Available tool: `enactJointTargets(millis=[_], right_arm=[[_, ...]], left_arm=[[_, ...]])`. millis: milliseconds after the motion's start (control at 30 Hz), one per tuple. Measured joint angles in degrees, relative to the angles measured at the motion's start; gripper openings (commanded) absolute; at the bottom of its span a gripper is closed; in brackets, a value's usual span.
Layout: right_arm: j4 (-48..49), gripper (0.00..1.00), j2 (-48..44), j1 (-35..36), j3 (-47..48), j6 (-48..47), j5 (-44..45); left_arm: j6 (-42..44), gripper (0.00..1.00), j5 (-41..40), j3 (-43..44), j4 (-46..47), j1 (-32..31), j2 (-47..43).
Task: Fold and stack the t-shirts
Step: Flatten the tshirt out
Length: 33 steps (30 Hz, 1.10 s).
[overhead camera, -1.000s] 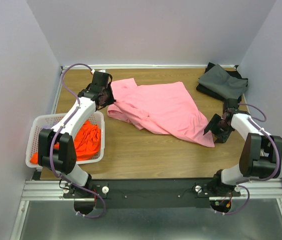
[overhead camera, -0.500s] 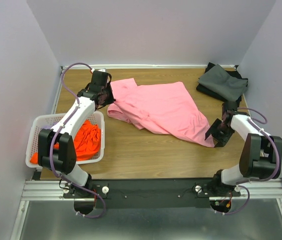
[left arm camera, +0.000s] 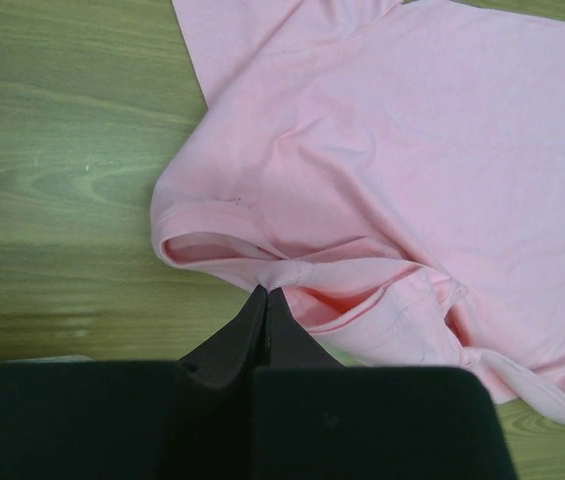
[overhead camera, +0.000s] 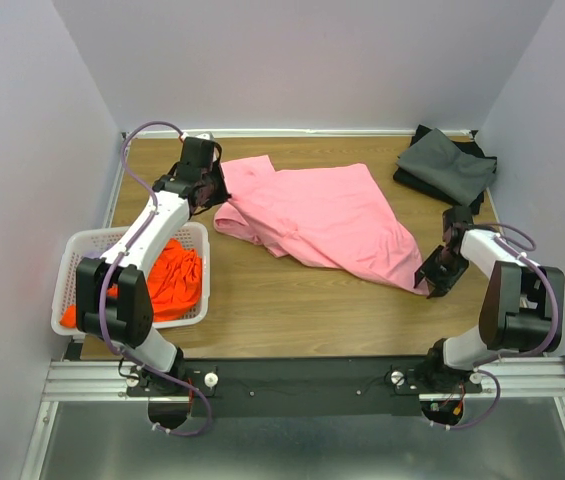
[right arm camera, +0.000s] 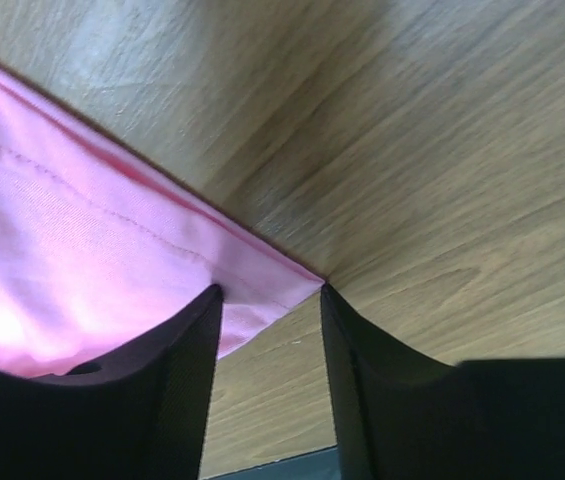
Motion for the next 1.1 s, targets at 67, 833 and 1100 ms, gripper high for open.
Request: enactJointTargets(millis=[67,833,1100], right_arm=[[-0.13,0.36,0.02,0.00,-0.02,0.31,0.31],[-5.53,0.02,3.93,0.00,51.71,-4.87,0.87],[-6.16,0.02,1.33,0.00,64.26,-6.01,0.63]], left_arm=[[0.09,0.00,0.11,0.35,0.02,0.11,0.09],[2.32,0.00,4.02,23.61,3.78,0.26,-2.38],[4.11,0.00,5.75,26.18,7.52,-0.09,-14.08]])
